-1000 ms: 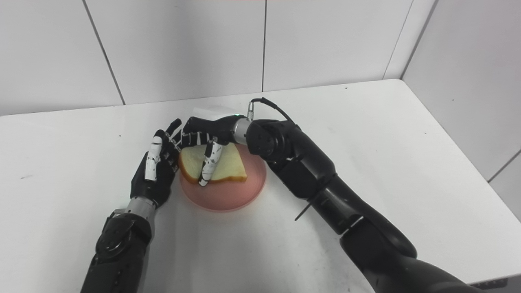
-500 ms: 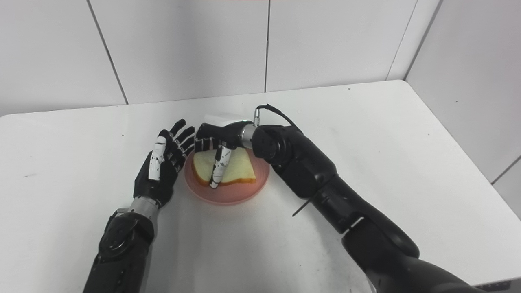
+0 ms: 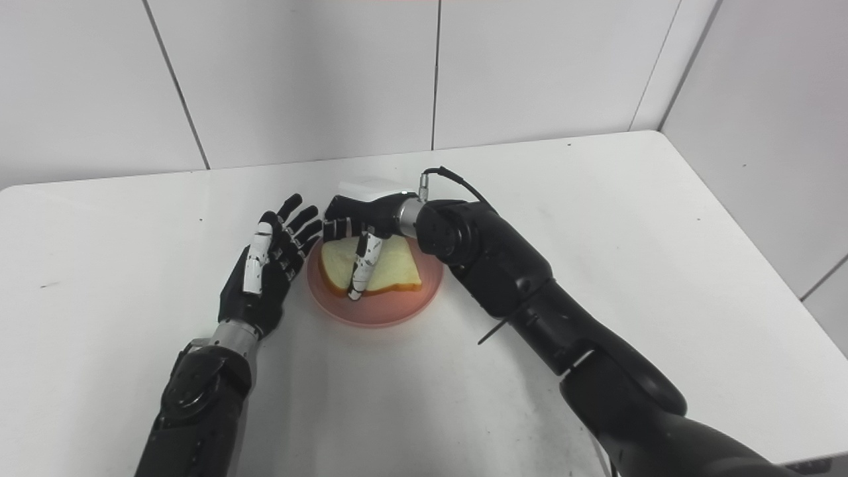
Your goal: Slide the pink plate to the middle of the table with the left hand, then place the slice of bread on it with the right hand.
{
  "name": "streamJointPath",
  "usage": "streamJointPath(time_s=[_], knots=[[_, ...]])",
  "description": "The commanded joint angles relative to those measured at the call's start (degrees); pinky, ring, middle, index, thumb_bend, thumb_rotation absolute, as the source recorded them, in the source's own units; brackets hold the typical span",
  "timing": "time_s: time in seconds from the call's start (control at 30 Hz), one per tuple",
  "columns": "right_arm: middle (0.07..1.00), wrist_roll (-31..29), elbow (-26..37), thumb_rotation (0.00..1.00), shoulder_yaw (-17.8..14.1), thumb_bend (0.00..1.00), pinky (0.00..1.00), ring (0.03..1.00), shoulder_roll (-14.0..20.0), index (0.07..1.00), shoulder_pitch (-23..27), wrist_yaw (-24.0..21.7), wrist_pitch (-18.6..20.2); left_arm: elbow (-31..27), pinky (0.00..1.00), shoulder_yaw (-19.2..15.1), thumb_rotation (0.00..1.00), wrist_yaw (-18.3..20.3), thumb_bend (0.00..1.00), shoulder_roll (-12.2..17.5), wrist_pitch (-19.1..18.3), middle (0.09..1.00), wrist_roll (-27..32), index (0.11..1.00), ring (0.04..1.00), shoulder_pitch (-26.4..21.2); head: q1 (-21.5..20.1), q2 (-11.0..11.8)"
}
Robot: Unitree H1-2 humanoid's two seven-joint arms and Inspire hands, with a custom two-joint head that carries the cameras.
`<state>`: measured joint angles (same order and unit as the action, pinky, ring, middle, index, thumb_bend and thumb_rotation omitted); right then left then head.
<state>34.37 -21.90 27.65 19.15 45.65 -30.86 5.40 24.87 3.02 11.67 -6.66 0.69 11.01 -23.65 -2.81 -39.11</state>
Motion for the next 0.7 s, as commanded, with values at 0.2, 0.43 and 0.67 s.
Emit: streamJointPath(time_s=[0.2, 0.43, 0.67], knots=[[0.705, 3.03, 5.61, 0.25, 4.35, 0.76, 0.59, 0.636, 2.64, 0.705, 1.94, -10.70, 5.85, 1.74, 0.89, 0.40, 1.00, -1.27, 0.43, 0.40, -5.32, 0.887, -1.31, 0.897, 0.879, 2.75, -0.12, 0.18], [0.858, 5.32, 13.24, 0.57, 6.60, 1.00, 0.72, 0.823, 4.42, 0.880, 2.53, -19.23, 12.21, 1.96, 0.89, 0.50, 1.00, -0.91, 0.44, 0.55, -4.78, 0.890, -1.12, 0.901, 0.882, 2.76, -0.13, 0.31], [1.000, 6.48, 19.95, 0.65, 7.17, 1.00, 0.99, 0.999, 6.01, 0.991, 3.10, -25.81, 15.67, 1.56, 0.90, 0.70, 1.00, -0.71, 0.43, 0.74, -4.84, 0.905, -1.13, 0.912, 0.897, 2.96, -0.28, 0.61]])
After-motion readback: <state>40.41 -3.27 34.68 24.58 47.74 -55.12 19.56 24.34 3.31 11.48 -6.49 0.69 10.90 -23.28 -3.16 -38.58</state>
